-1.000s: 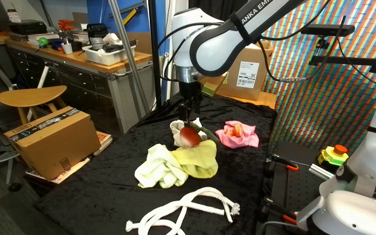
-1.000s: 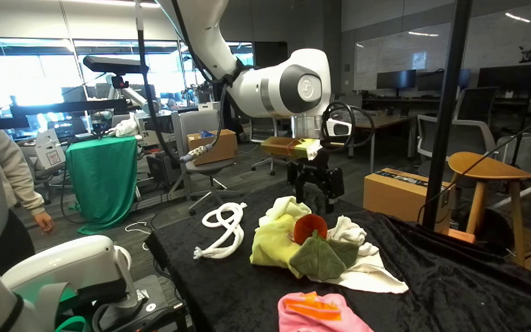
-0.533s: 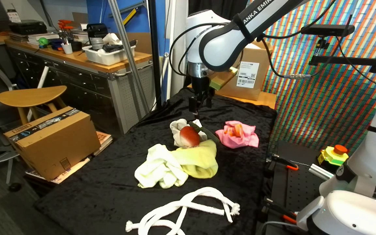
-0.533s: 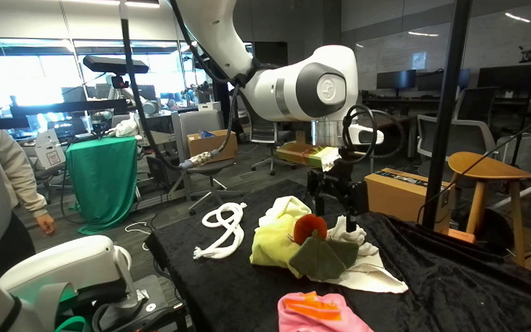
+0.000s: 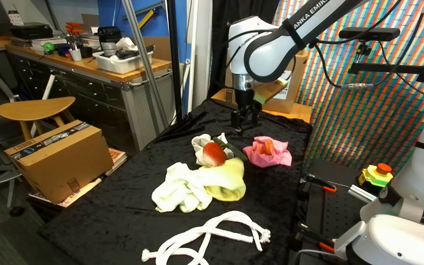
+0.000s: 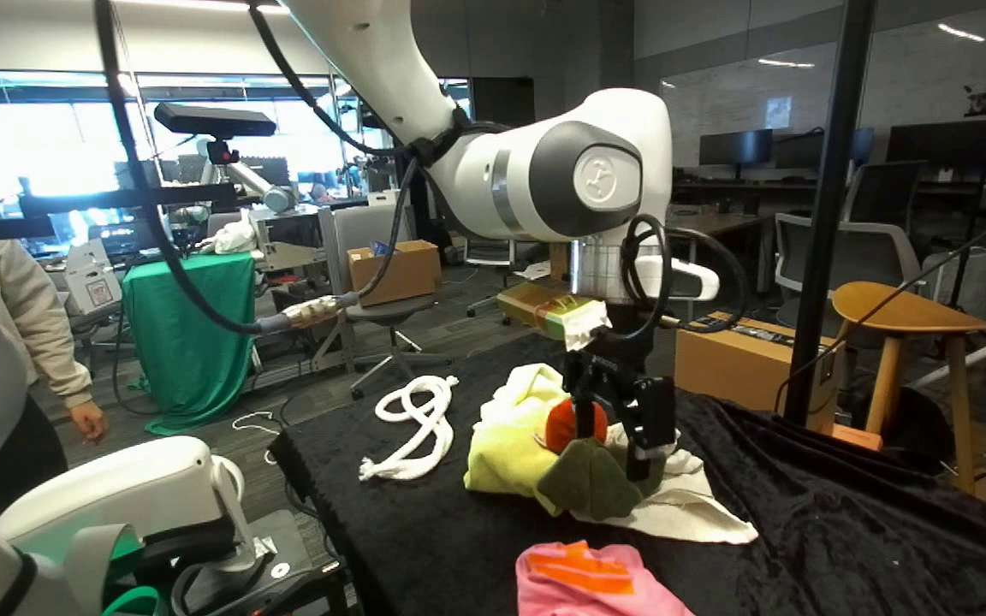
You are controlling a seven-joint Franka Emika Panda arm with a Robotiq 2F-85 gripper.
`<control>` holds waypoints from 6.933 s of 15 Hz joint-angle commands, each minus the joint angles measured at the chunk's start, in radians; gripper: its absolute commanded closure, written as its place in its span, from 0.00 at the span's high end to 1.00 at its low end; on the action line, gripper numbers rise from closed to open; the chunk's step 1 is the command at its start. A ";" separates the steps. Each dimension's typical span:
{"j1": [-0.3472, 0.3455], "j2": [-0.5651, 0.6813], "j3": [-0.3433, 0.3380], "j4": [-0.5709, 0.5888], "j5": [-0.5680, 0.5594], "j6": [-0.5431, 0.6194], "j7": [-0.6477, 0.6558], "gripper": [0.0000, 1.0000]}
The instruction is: Move the green towel, the beetroot plushy, the pink shirt and the rope to the middle of the table
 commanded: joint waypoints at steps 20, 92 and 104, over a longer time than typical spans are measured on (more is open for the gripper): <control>-0.075 0.096 -0.037 -0.130 0.094 0.008 0.070 1.00; 0.132 -0.015 0.185 0.195 -0.039 -0.165 -0.174 1.00; 0.182 -0.080 0.245 0.220 -0.029 -0.232 -0.196 1.00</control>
